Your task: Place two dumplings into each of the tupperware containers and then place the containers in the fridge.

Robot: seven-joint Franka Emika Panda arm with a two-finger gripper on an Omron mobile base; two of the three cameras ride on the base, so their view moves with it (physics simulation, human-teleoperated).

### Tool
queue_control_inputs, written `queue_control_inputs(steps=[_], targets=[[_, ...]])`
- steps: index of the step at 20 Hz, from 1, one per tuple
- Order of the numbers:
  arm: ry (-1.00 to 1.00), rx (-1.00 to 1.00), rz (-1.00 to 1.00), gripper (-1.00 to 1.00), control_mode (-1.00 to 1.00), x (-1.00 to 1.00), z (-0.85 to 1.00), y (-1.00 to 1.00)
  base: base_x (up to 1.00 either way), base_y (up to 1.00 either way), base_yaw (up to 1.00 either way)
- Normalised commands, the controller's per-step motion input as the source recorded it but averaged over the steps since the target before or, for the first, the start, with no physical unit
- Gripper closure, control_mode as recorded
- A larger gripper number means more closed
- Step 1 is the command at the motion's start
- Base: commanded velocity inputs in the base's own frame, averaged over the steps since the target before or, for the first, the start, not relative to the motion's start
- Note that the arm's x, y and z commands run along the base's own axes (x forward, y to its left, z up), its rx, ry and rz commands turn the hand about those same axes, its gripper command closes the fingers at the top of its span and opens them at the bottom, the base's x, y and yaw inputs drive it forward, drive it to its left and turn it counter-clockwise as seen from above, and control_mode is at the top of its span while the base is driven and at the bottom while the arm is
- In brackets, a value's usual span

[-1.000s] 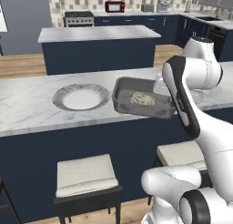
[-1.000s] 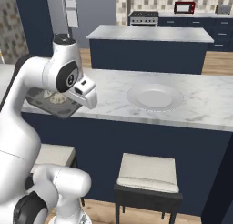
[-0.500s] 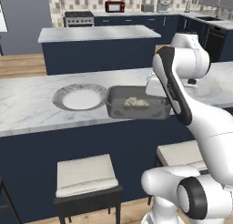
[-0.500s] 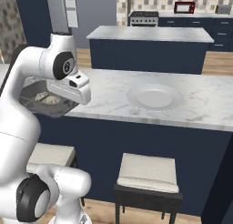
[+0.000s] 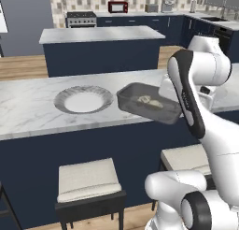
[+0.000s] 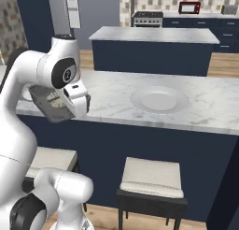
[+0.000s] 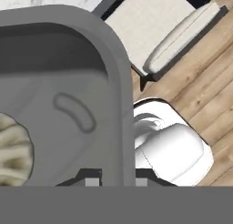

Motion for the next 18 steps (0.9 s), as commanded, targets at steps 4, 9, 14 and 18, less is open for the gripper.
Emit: queue_control_inputs(steps=[4,9,14,18], targets=[[0.00,0.00,-0.58,1.00,-1.00,-0.26,0.00,0.01,0.00,0.00,0.00],[0.00,0.00,-0.55,1.00,-1.00,-0.17,0.00,0.09,0.00,0.00,0.00],[0.00,0.00,-0.48,1.00,-1.00,-0.09,0.00,0.23,0.00,0.00,0.00],[0.00,0.00,-0.19,1.00,-1.00,-0.04,0.01,0.32,0.00,0.00,0.00]])
